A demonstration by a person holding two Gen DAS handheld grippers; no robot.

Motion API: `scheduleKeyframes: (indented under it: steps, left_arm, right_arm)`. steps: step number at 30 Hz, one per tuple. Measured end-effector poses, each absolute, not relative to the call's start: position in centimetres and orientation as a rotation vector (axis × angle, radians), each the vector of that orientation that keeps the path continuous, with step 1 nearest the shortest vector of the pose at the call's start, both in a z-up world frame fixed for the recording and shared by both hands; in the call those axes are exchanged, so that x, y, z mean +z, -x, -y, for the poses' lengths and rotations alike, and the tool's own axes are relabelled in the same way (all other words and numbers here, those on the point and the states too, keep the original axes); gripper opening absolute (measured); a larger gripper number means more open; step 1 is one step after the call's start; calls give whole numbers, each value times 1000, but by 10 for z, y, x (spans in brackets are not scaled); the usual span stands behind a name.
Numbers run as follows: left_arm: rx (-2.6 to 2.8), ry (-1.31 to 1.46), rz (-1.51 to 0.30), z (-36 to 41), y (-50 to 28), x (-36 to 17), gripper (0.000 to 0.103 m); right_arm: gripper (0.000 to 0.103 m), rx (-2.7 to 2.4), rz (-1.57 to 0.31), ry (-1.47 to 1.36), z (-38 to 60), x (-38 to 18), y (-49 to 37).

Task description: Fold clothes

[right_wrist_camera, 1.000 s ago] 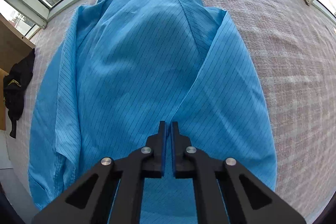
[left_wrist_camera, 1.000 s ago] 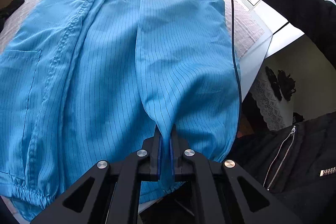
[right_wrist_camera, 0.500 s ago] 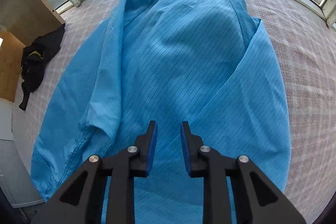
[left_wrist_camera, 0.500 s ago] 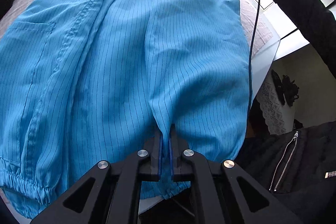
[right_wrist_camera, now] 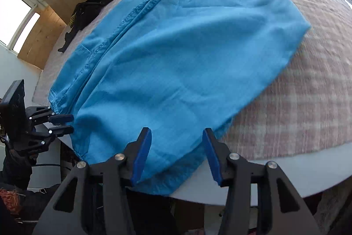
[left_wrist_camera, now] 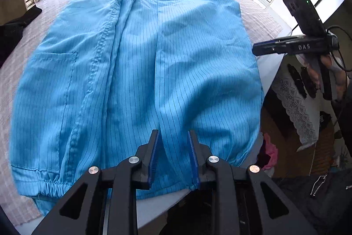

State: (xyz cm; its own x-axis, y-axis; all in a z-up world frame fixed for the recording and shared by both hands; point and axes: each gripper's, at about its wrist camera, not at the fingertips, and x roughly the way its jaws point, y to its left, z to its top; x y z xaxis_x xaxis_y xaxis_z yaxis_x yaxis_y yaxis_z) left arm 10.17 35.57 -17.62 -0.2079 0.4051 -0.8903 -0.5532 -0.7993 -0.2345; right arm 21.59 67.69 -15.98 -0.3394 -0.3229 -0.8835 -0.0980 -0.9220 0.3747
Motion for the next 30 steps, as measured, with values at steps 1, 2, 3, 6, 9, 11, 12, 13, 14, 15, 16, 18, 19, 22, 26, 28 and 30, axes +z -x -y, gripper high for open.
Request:
scheduleKeyframes:
  steps: [1,2,3,6,9,11,12,13,14,15,16,18,19,22,26,28,30]
  left_arm:
    - [2047,1438,-200,-353,-104,-174,24]
    - [2044,1430,-213,-352,-107,-172,24]
    - [2037,1424,-221,-351,-111,-170,24]
    - [2026,1404,-263,-351,-125,-167,24]
    - [2011,1377,-311,-352,-139,-162,25]
    - [2005,1360,-328,-351,-147,-159,30]
    - [2003,1353,-331,-351,-151,-157,30]
    - [2002,1348,-334,-350,-154,-156,30]
    - [2002,1345,-337,-350,-155,-156,30]
    - [2002,1341,-340,-350,-157,-155,30]
    - [2001,1338,-344,-349,-159,-155,30]
    - [2000,1332,-350,-348,-163,-154,30]
    - [1999,1331,-353,-348,-163,-154,30]
    - [1994,1333,-361,-347,-164,-155,30]
    - [1988,1334,-371,-345,-165,-156,30]
    - [1988,1329,-367,-345,-164,-156,30]
    - [1989,1324,-363,-345,-163,-155,30]
  right_arm:
    - [48,-2415,608,-1713,-676,-164,-238]
    - [48,-2423,663,-1702,-674,-168,-257]
    - [48,-2428,707,-1683,-671,-172,-273]
    - [48,-2469,774,-1655,-657,-181,-309]
    - [48,-2504,839,-1615,-647,-186,-324]
    - [53,-2464,878,-1639,-640,-195,-323]
    - [53,-2441,899,-1647,-636,-201,-321]
    - [53,-2419,919,-1646,-630,-208,-320]
    - [53,-2405,933,-1645,-625,-214,-319]
    - [53,-2399,941,-1645,-620,-219,-318]
    - [53,-2398,950,-1639,-617,-223,-317]
    - [53,-2404,970,-1616,-613,-228,-316]
    - [53,-2407,975,-1607,-612,-229,-316]
    - [54,-2415,970,-1586,-608,-228,-312]
    - [54,-2415,957,-1570,-603,-225,-301]
    - [54,-2422,926,-1587,-600,-223,-297]
    - [54,-2419,917,-1591,-598,-223,-293]
